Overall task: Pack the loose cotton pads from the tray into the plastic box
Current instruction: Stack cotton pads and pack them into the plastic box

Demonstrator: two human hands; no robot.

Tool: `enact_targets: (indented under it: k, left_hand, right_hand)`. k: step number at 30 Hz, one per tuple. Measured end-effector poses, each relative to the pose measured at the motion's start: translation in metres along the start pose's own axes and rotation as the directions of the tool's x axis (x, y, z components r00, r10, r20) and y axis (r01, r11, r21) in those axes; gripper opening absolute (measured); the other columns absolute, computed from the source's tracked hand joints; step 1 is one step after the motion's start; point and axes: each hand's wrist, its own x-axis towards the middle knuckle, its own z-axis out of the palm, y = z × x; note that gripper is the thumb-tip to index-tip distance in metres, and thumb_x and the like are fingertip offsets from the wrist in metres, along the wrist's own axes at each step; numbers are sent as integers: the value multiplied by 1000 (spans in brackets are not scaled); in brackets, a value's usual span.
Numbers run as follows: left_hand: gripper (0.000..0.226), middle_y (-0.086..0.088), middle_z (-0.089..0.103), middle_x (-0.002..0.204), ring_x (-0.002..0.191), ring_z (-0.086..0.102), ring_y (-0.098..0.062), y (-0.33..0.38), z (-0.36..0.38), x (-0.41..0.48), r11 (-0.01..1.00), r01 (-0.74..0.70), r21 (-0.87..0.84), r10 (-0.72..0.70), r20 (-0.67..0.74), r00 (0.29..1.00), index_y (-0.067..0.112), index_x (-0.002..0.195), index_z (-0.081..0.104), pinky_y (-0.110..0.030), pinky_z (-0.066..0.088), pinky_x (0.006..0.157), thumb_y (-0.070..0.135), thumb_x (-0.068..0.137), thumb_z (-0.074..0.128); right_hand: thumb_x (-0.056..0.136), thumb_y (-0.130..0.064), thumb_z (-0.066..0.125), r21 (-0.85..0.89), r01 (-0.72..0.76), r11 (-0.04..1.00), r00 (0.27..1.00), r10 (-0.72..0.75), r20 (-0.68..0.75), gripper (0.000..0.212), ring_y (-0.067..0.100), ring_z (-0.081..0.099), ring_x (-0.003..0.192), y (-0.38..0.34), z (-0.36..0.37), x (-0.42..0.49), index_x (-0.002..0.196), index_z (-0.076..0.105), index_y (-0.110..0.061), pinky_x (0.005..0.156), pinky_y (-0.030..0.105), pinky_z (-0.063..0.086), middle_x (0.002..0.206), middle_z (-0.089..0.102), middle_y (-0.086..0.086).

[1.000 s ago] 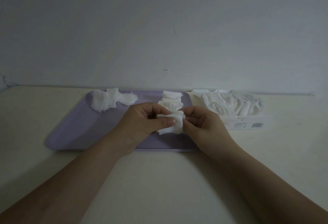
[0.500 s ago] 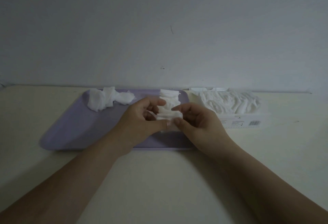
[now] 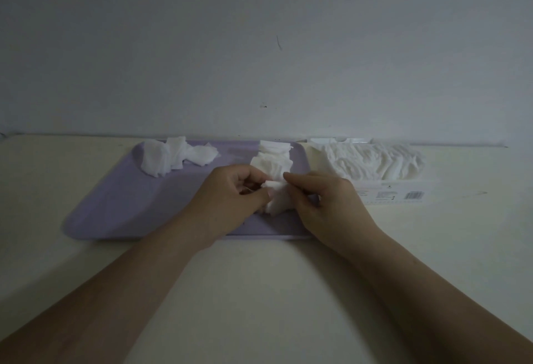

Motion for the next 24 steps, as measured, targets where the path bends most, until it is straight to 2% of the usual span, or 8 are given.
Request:
enact_targets:
  k: [5,6,9,15,17,20,22,24]
  left_hand:
    - [11,-17,75,87,65,64,-11,2,-2,0,998,35,-54,-35,4,999,16,96,73,-26,51,51,9,89,77]
    - [13,-15,75,87,64,64,-9,3,-2,0,998,38,-54,-38,12,999,15,99,73,-24,50,51,8,88,78]
    - [17,1,74,79,64,63,-3,5,-1,-1,1000,18,6,-19,52,998,11,99,75,-15,47,52,7,84,82]
    - [5,3,70,68,52,56,-4,6,-2,-3,998,0,60,-1,21,1000,10,92,76,-21,50,54,14,93,73]
    - [8,7,71,68,53,58,-2,6,-2,-3,999,-12,40,11,42,999,10,96,77,-19,48,54,15,96,71]
    - [10,12,74,71,60,64,-1,11,0,-5,1000,-28,9,27,86,996,11,103,78,-10,44,56,13,96,69]
    - [11,15,75,75,62,63,3,12,0,-3,999,-48,15,48,19,999,16,102,79,-8,46,61,12,95,71]
    - [14,14,75,93,76,68,-5,7,-2,4,984,-112,135,130,-137,982,25,98,77,-19,53,75,14,92,72]
  right_hand:
    - [96,-20,65,2,-137,991,990,137,13,26,5,66,97,-3,-1,-1,119,76,-20,80,3,45,105,79,-1]
    - [96,-19,65,15,-149,989,989,149,8,24,6,66,95,-4,-1,-1,116,77,-19,79,6,47,102,80,1]
    - [96,-18,63,44,-171,984,985,172,-27,17,23,70,81,-5,-2,0,100,79,-15,76,34,51,83,77,10]
    - [97,-24,59,16,-155,988,988,155,20,24,30,62,68,-5,2,-1,93,71,-4,68,43,52,67,67,13]
    - [99,-27,59,7,-161,987,986,161,33,26,26,62,69,-6,3,-1,97,73,-4,70,38,52,69,69,11]
    - [97,-28,64,79,-246,966,969,245,25,24,2,65,84,-9,1,1,117,75,-22,72,6,46,88,76,-4]
    - [96,-26,66,110,-259,959,966,257,33,17,-4,65,86,-7,1,1,110,74,-27,71,2,43,90,74,-13]
    - [94,-21,66,119,-257,959,966,259,0,7,-3,65,83,-6,4,1,98,70,-25,69,6,45,86,72,-14]
